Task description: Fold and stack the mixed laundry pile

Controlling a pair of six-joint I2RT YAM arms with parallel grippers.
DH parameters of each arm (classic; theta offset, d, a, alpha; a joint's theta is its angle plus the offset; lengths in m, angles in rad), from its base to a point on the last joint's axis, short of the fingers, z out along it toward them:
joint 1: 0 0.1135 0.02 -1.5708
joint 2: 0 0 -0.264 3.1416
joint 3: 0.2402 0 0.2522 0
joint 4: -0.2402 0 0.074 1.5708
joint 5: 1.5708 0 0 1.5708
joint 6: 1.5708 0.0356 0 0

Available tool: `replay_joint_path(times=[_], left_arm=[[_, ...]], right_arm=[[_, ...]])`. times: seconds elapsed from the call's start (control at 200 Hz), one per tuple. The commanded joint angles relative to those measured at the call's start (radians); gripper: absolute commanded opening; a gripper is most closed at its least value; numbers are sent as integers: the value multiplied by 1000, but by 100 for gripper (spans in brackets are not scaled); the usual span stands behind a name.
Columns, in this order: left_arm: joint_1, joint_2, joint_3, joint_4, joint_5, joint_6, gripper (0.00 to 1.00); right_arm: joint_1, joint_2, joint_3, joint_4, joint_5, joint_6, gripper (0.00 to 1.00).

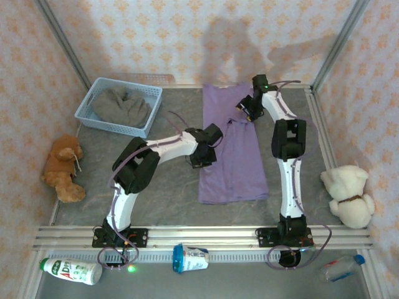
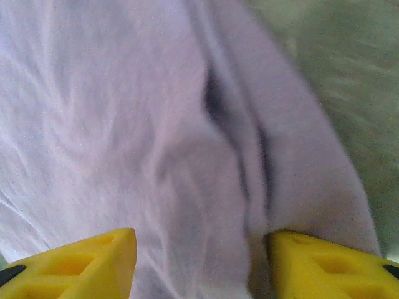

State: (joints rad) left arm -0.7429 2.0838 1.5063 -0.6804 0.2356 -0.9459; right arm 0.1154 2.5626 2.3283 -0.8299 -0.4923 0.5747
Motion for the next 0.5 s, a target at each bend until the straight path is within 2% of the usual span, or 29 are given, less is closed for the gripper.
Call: replay_joint_path(times=[0.0,0.06,0.11,0.21,0.385,0.495], left_arm=[[-10,-15,6,-67,12,-68,0],[-4,-28,57,-103,-23,-37,1],[9,-30,110,-136,-48,0,7],[56,-10,217,-153,-58,79,17],[172,112,440,-157,-33,177,18],[233,228,613,-175,-14,218,18]], right_arm=[[10,63,119,-120,-18,-77,60],[10,18,122,-150,12,-111,61],[10,-45,83,-163,36,-135,61],[10,-215,-98,-140,45,-169,61],[36,-539,-504,-61,43,-188,61],[81,-690,-706,-14,28,-181,60]])
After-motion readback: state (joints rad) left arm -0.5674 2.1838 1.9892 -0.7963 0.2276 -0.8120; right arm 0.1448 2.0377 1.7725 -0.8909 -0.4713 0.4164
